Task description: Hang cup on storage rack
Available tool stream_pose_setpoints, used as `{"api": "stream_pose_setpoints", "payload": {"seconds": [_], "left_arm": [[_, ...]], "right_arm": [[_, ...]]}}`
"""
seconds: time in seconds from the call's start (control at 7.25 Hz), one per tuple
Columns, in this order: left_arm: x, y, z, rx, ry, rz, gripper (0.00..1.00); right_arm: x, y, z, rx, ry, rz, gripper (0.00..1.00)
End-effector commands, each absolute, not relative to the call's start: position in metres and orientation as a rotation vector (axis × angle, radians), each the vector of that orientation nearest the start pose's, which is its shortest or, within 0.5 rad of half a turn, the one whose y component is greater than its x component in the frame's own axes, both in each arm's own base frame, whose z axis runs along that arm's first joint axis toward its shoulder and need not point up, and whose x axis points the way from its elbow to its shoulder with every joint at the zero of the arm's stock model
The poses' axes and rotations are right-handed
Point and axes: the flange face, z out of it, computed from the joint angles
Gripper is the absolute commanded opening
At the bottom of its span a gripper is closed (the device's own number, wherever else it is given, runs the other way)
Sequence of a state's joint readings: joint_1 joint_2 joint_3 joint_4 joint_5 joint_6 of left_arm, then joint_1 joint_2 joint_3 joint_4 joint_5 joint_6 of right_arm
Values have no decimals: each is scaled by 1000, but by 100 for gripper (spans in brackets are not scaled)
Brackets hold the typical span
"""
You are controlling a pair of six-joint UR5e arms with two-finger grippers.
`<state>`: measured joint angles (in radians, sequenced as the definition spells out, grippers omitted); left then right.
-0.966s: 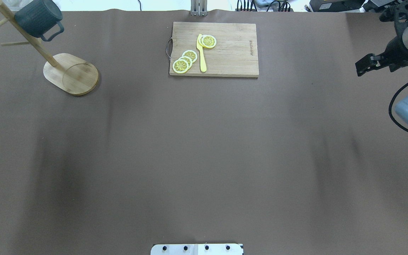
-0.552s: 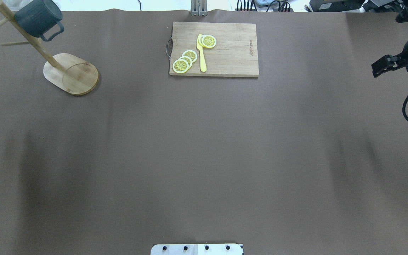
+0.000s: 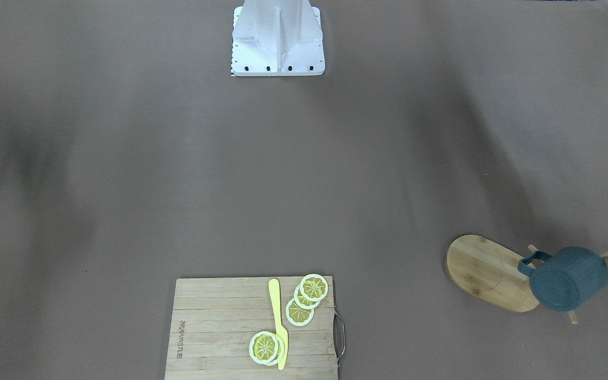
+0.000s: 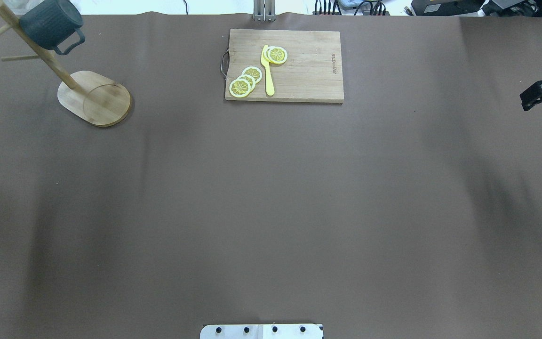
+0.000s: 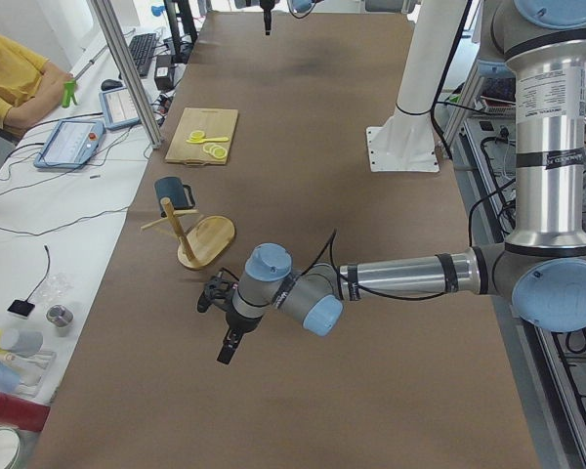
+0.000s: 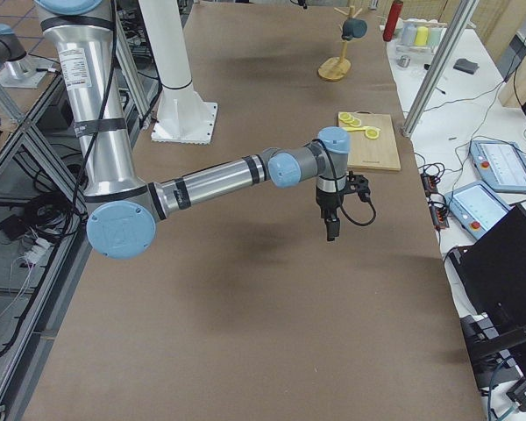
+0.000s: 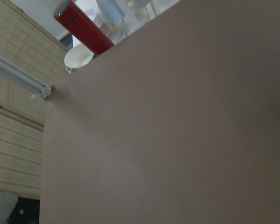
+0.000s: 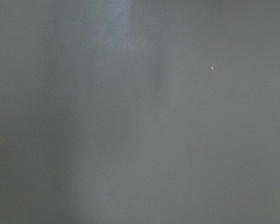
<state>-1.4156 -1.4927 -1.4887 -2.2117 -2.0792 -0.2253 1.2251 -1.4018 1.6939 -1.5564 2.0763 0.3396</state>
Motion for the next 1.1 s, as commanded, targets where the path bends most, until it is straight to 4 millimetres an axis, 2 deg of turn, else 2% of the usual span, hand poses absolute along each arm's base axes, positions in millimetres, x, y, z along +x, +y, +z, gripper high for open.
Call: {"api": "stream_pose_setpoints", "payload": {"seconds": [0.0,0.14,0.41,0.55,0.69,0.97], "left_arm": [[0,-490,667,214,813,-18,99],[7,-482,662,137,942,-56,99],[8,-477,640,98,978,-81,98],[7,-465,645,88,972,-79,98],[6,-458,646,87,971,-80,98],[4,-452,652,85,941,-95,98]], "right_arm": [[-99,-572,545,53,-647,-90,100],[-80,-575,558,34,-700,-99,100],[-29,-568,579,41,-770,-93,100],[-4,-561,590,55,-767,-90,100],[19,-558,593,60,-756,-85,100],[39,-544,612,57,-754,-150,100]]}}
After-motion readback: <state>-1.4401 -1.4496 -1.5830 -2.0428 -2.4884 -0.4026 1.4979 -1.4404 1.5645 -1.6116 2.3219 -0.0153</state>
